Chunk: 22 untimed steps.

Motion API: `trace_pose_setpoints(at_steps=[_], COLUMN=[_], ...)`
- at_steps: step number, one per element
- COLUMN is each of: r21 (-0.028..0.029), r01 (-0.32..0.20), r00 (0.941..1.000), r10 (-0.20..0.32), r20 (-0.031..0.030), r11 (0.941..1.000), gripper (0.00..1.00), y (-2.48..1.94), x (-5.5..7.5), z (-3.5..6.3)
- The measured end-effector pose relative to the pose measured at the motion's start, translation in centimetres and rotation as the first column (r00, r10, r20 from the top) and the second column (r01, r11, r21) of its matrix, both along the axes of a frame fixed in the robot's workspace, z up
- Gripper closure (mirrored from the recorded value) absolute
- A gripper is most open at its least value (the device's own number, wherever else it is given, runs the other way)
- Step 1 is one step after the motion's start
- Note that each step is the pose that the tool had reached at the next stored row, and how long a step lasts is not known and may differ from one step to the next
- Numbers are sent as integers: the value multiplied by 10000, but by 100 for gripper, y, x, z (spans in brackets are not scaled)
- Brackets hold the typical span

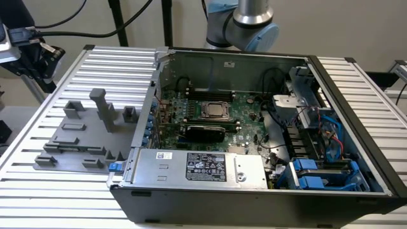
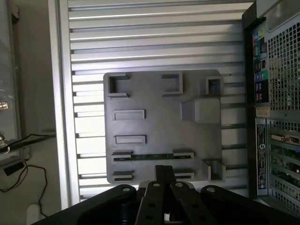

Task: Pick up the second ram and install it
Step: 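Pick up the second ram and move it above second insertion slot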

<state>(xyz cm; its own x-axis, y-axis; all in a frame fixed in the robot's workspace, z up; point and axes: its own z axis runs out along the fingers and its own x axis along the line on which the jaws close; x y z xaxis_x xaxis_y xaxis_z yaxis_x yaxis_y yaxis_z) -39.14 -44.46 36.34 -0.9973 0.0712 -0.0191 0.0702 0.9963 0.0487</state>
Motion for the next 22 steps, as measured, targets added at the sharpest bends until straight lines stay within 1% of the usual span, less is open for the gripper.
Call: trace_pose_setpoints(at_steps=[7, 10, 13, 15, 18, 20, 22], r21=[0, -1, 0, 0, 0, 0, 0], r01=[-51, -294, -737, -1101, -1641, -1995, -2351], r00=[10000, 9996, 9973, 9939, 9864, 9799, 9720], r10=[51, 294, 737, 1101, 1641, 1995, 2351], r20=[0, -1, 0, 0, 0, 1, 1], r11=[10000, 9996, 9973, 9939, 9864, 9799, 9720], gripper=[89, 89, 89, 89, 89, 89, 89], y=[0, 1, 0, 0, 0, 0, 0], x=[0, -1, -1, -1, -1, -1, -1], z=[0, -1, -5, -7, -9, -11, -12])
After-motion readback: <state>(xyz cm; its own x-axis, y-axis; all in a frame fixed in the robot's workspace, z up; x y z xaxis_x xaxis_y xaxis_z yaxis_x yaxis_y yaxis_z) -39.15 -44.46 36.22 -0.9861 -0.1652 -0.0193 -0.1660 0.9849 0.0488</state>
